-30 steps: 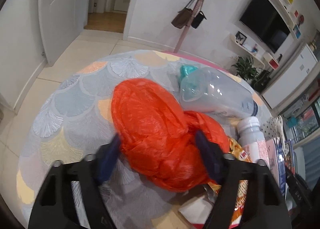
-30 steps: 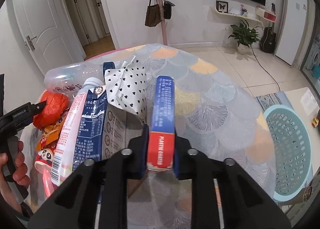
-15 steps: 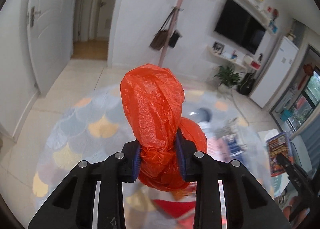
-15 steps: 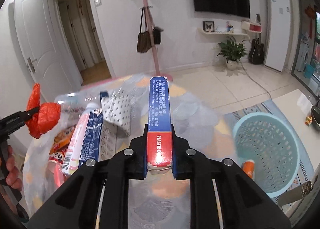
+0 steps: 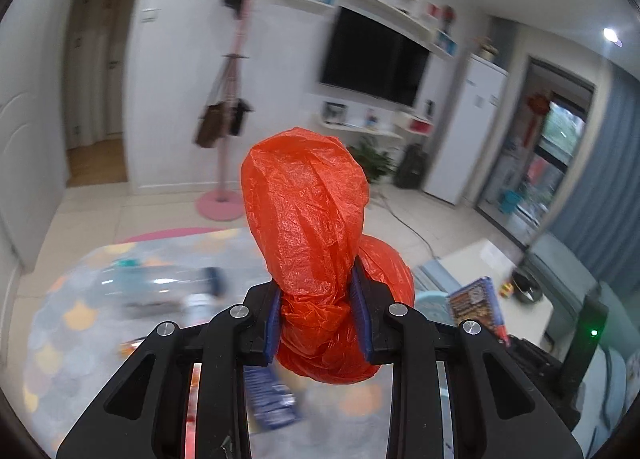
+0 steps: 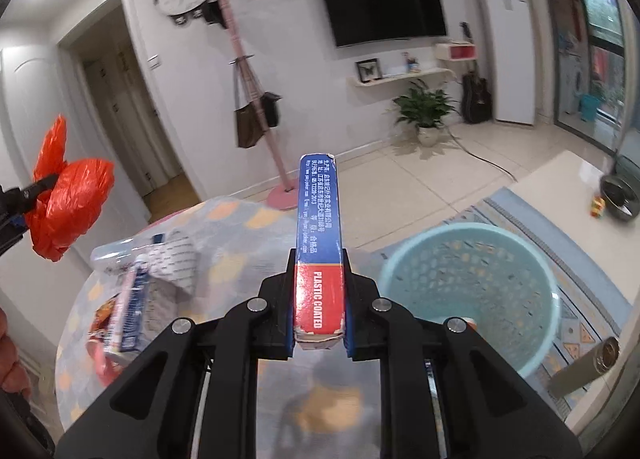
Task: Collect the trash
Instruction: 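Carry bag and box over the blue basket and open both tools, then grasp the pink bag with left tool while right tool grasps blue milk carton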
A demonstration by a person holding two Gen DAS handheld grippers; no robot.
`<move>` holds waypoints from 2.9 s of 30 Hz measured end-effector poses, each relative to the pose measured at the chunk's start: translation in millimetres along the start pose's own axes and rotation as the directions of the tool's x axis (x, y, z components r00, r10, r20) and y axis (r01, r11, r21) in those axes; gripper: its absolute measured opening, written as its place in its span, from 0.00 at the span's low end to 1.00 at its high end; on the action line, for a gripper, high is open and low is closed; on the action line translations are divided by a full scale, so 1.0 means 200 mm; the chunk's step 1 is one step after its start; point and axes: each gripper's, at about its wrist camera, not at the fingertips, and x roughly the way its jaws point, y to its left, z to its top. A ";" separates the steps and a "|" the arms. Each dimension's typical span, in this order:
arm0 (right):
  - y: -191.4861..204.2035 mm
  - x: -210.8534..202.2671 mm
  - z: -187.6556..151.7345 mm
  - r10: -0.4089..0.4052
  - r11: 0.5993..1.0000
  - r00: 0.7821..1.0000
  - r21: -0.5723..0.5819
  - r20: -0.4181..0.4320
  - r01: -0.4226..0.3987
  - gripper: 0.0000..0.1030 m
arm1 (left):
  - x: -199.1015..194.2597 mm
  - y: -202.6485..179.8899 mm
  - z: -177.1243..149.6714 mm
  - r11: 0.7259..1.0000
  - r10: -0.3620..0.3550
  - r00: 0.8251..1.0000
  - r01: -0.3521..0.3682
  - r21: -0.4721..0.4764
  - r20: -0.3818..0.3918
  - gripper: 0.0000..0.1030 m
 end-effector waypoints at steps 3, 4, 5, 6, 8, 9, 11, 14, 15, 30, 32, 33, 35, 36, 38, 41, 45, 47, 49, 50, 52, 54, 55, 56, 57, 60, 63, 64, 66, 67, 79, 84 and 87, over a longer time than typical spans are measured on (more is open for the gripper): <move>-0.15 -0.01 0.00 0.002 0.999 1.000 0.052 -0.005 -0.002 0.15 | 0.09 -0.18 -0.02 0.999 -0.036 0.999 0.036 0.030 -0.018 0.27; -0.20 -0.02 0.00 -0.022 0.998 1.000 0.063 -0.007 0.023 0.15 | 0.13 -0.23 -0.03 0.998 -0.053 0.998 0.053 0.024 -0.030 0.27; -0.25 -0.02 0.00 -0.044 0.996 0.999 0.072 -0.010 0.045 0.15 | 0.19 -0.30 -0.04 0.997 -0.078 0.996 0.079 0.019 -0.048 0.27; -0.28 -0.02 -0.01 -0.054 0.995 0.998 0.080 -0.014 0.055 0.15 | 0.22 -0.34 -0.04 0.996 -0.089 0.994 0.090 0.021 -0.059 0.27; -0.38 -0.03 -0.02 -0.074 0.991 0.997 0.108 -0.022 0.076 0.15 | 0.31 -0.47 -0.09 0.993 -0.106 0.990 0.110 0.041 -0.092 0.27; -0.45 -0.03 -0.02 -0.069 0.988 0.997 0.135 -0.030 0.072 0.15 | 0.35 -0.50 -0.11 0.992 -0.113 0.988 0.118 0.048 -0.107 0.27; -0.55 -0.01 -0.04 -0.041 0.981 0.998 0.189 -0.053 0.050 0.15 | 0.43 -0.59 -0.16 0.989 -0.126 0.982 0.136 0.064 -0.143 0.28; -0.72 0.02 -0.10 -0.071 0.965 0.992 0.246 -0.102 0.094 0.15 | 0.54 -0.67 -0.22 0.987 -0.131 0.974 0.145 0.066 -0.185 0.29; -0.74 0.03 -0.11 -0.078 0.962 0.991 0.252 -0.113 0.105 0.15 | 0.59 -0.71 -0.25 0.986 -0.135 0.969 0.152 0.069 -0.206 0.29; -0.92 0.17 -0.25 -0.208 0.950 0.950 0.183 -0.234 0.253 0.33 | 0.89 -0.82 -0.48 0.982 -0.112 0.932 0.157 0.103 -0.345 0.71; -0.93 0.15 -0.24 -0.223 0.946 0.951 0.189 -0.213 0.264 0.51 | 0.86 -0.80 -0.47 0.980 -0.126 0.933 0.170 0.105 -0.336 0.73; -0.94 0.14 -0.24 -0.226 0.945 0.953 0.193 -0.204 0.265 0.51 | 0.84 -0.80 -0.47 0.980 -0.125 0.934 0.169 0.106 -0.334 0.73; -0.94 0.11 -0.22 -0.217 0.947 0.957 0.195 -0.195 0.254 0.51 | 0.81 -0.79 -0.46 0.980 -0.132 0.938 0.173 0.103 -0.320 0.75; -0.94 0.10 -0.21 -0.216 0.948 0.958 0.195 -0.190 0.252 0.51 | 0.78 -0.79 -0.45 0.980 -0.138 0.941 0.176 0.098 -0.309 0.77; -0.91 0.06 -0.20 -0.202 0.955 0.964 0.185 -0.173 0.234 0.51 | 0.73 -0.76 -0.44 0.980 -0.149 0.946 0.181 0.087 -0.287 0.77; -0.84 0.03 -0.17 -0.196 0.963 0.968 0.154 -0.155 0.220 0.51 | 0.65 -0.72 -0.43 0.979 -0.166 0.951 0.190 0.069 -0.262 0.77; -0.73 -0.02 -0.13 -0.164 0.977 0.978 0.118 -0.128 0.179 0.51 | 0.52 -0.66 -0.40 0.980 -0.177 0.960 0.192 0.048 -0.219 0.77; -0.66 -0.05 -0.11 -0.147 0.983 0.984 0.092 -0.105 0.157 0.51 | 0.42 -0.61 -0.38 0.981 -0.183 0.965 0.193 0.038 -0.186 0.77; -0.58 -0.08 -0.09 -0.125 0.989 0.988 0.072 -0.089 0.132 0.51 | 0.36 -0.56 -0.37 0.979 -0.195 0.966 0.202 0.030 -0.171 0.77; -0.54 -0.09 -0.08 -0.112 0.991 0.990 0.061 -0.080 0.117 0.51 | 0.31 -0.52 -0.36 0.980 -0.193 0.969 0.199 0.026 -0.154 0.77; -0.45 -0.11 -0.06 -0.087 0.995 0.994 0.043 -0.068 0.091 0.51 | 0.23 -0.47 -0.35 0.984 -0.172 0.977 0.176 0.024 -0.126 0.77; -0.36 -0.12 -0.05 -0.045 0.999 0.997 0.025 -0.060 0.047 0.51 | 0.15 -0.39 -0.34 0.988 -0.149 0.984 0.151 0.013 -0.096 0.77; -0.32 -0.13 -0.05 -0.030 0.999 0.998 0.018 -0.059 0.031 0.51 | 0.12 -0.35 -0.34 0.990 -0.138 0.987 0.138 0.003 -0.084 0.77; -0.27 -0.13 -0.05 -0.008 1.000 0.998 0.008 -0.058 0.008 0.51 | 0.07 -0.29 -0.35 0.993 -0.122 0.990 0.121 -0.012 -0.069 0.77; -0.22 -0.13 -0.04 0.015 1.000 0.998 -0.003 -0.061 -0.015 0.51 | 0.04 -0.25 -0.35 0.994 -0.110 0.992 0.109 -0.023 -0.061 0.77; -0.08 -0.13 -0.04 0.071 0.997 0.995 -0.036 -0.070 -0.073 0.51 | -0.07 -0.08 -0.39 0.998 -0.045 0.998 0.043 -0.052 -0.043 0.77; 0.12 -0.11 -0.05 0.126 0.986 0.989 -0.096 -0.082 -0.133 0.51 | -0.15 0.09 -0.45 0.998 0.030 0.999 -0.032 -0.061 -0.041 0.77; 0.17 -0.10 -0.05 0.136 0.983 0.987 -0.110 -0.087 -0.146 0.51 | -0.17 0.16 -0.46 0.997 0.045 0.998 -0.048 -0.068 -0.046 0.77; 0.28 -0.07 -0.05 0.164 0.975 0.981 -0.135 -0.102 -0.177 0.51 | -0.22 0.27 -0.50 0.993 0.064 0.996 -0.069 -0.092 -0.058 0.77; 0.35 -0.05 -0.06 0.179 0.969 0.977 -0.152 -0.113 -0.195 0.51 | -0.23 0.32 -0.51 0.992 0.069 0.995 -0.075 -0.099 -0.066 0.77; 0.89 0.22 -0.16 0.229 0.930 0.939 -0.226 -0.256 -0.289 0.51 | -0.13 0.63 -0.79 0.993 0.056 0.969 -0.078 -0.084 -0.241 0.77; 0.99 0.32 -0.23 0.189 0.929 0.937 -0.255 -0.293 -0.267 0.51 | -0.07 0.65 -0.84 0.994 0.022 0.965 -0.048 -0.093 -0.263 0.76; 1.02 0.35 -0.25 0.162 0.929 0.940 -0.274 -0.299 -0.247 0.51 | -0.05 0.64 -0.85 0.993 0.007 0.964 -0.037 -0.109 -0.267 0.76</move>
